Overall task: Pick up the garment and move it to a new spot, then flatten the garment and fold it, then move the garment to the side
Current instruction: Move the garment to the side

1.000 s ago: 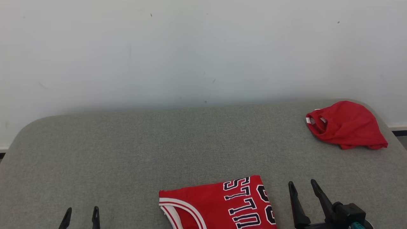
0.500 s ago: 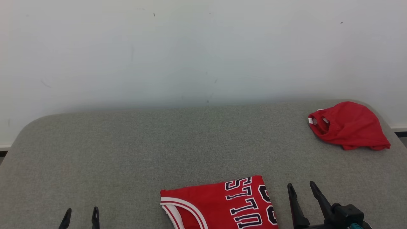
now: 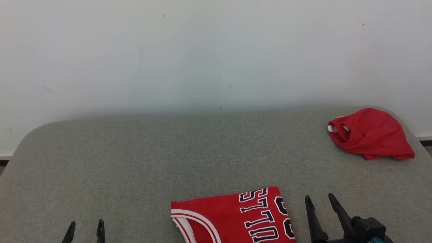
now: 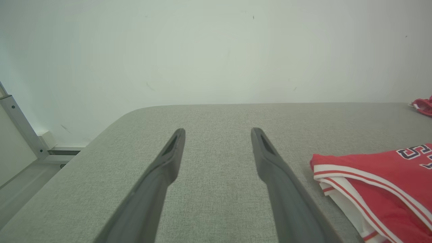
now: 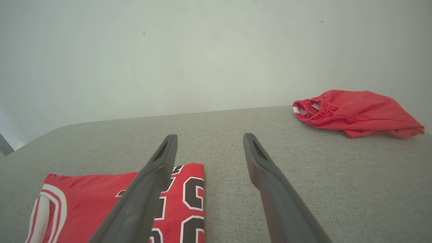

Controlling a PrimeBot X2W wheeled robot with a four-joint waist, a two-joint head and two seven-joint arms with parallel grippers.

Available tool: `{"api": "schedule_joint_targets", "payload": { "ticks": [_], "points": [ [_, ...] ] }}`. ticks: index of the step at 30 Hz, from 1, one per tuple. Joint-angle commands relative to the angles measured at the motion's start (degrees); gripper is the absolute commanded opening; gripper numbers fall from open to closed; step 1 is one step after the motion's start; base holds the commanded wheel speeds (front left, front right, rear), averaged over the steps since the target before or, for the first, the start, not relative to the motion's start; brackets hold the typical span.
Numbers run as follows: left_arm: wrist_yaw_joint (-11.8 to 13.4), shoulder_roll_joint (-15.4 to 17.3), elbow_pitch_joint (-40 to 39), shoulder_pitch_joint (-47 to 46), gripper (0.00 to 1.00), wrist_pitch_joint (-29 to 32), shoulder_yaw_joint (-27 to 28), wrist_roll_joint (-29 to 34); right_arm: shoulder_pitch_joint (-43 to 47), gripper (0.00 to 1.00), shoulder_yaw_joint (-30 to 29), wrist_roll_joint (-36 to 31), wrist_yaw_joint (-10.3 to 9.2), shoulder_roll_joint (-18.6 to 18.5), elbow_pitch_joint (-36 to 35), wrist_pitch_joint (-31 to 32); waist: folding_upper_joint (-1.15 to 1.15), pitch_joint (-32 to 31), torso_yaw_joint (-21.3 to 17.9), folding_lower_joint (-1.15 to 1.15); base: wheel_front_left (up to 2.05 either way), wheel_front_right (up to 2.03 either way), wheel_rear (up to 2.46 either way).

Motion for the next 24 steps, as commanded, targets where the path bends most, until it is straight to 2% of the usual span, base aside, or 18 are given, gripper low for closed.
{"api": "schedule_joint_targets", "payload": {
  "ticks": [1,7,11,17,24],
  "points": [
    [-0.14,0.29,0.12,0.33,1.00,-0.18,0.11,-0.50,0.04,1.00,-0.01,0.15,-0.15,-0.03,0.15,-0.21,0.00,-0.04,0.02,0.00,0.00,0.00,0.00],
    [-0.16,0.25,0.14,0.16,1.00,-0.18,0.19,-0.34,-1.73,1.00,0.62,0.53,-0.15,-0.01,2.08,-0.11,0.00,0.00,0.25,0.00,0.00,0.00,0.00],
    [-0.17,0.12,-0.01,-0.42,1.00,-0.18,-0.17,0.10,-4.66,1.00,1.73,0.67,-0.15,-0.41,5.92,2.28,0.00,0.43,0.89,0.00,0.00,0.00,0.00],
    [-0.20,-0.19,0.24,-1.41,1.00,-0.18,-1.11,0.44,-9.89,1.00,4.71,1.54,-0.15,-0.87,15.65,4.85,0.00,1.34,2.65,0.00,0.00,0.00,0.00],
    [-0.23,-0.28,0.64,-2.58,1.00,-0.18,-1.80,0.43,-14.21,1.00,6.16,2.90,-0.15,-1.06,29.51,4.81,0.00,2.53,4.44,0.00,0.00,0.00,0.00]
  ]
}}
